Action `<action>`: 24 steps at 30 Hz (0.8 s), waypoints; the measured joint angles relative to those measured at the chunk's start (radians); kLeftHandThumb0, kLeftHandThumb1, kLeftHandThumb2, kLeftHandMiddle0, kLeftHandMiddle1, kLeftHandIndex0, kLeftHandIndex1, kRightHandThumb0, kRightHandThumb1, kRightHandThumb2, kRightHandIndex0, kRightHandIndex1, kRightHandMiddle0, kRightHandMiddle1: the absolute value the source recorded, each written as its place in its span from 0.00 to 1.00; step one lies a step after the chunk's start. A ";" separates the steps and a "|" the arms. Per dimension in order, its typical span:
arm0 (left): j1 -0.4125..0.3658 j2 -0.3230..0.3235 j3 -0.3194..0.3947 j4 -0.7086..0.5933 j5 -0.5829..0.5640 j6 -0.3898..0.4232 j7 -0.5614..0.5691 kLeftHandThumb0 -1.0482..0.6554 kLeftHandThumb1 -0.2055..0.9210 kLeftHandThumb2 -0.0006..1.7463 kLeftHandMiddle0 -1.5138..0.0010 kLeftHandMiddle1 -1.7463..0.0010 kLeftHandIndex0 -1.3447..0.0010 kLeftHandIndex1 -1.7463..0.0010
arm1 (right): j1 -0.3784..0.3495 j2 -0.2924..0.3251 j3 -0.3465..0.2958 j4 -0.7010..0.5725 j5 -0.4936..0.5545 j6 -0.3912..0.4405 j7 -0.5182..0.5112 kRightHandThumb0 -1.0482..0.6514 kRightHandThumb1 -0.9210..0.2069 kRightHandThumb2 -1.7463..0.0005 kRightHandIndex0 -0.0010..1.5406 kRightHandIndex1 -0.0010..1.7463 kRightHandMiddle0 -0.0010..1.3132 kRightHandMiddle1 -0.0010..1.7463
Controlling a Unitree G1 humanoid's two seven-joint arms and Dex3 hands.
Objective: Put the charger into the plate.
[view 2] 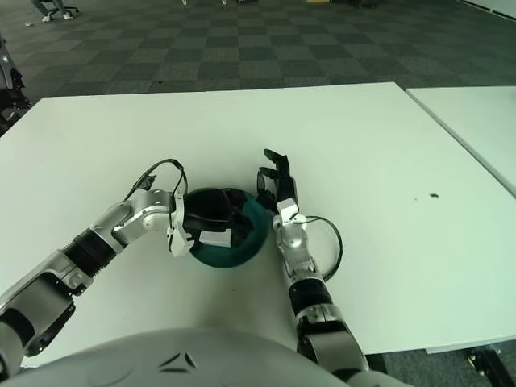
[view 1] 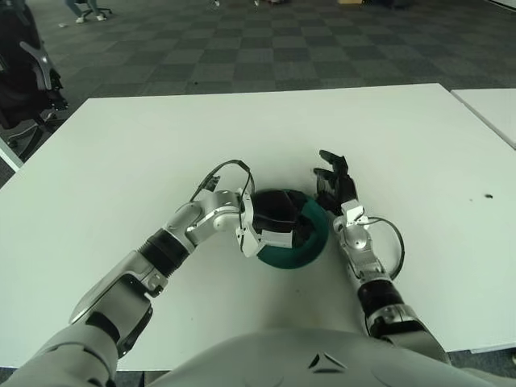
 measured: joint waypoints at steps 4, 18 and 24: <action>0.002 0.000 0.000 -0.022 -0.029 0.004 -0.023 0.61 0.63 0.61 0.74 0.00 0.70 0.07 | -0.065 0.048 -0.083 0.074 0.125 0.007 0.090 0.28 0.00 0.60 0.37 0.99 0.17 0.97; 0.002 0.017 0.000 -0.053 -0.059 0.031 -0.106 0.04 1.00 0.39 0.90 0.46 0.99 0.35 | -0.112 0.054 -0.161 0.014 0.307 0.164 0.147 0.24 0.01 0.49 0.19 0.21 0.02 0.43; 0.002 0.021 0.000 -0.063 -0.067 0.048 -0.150 0.00 1.00 0.45 0.86 0.83 1.00 0.66 | -0.002 0.010 0.008 -0.127 0.021 0.208 0.031 0.24 0.00 0.44 0.16 0.03 0.00 0.26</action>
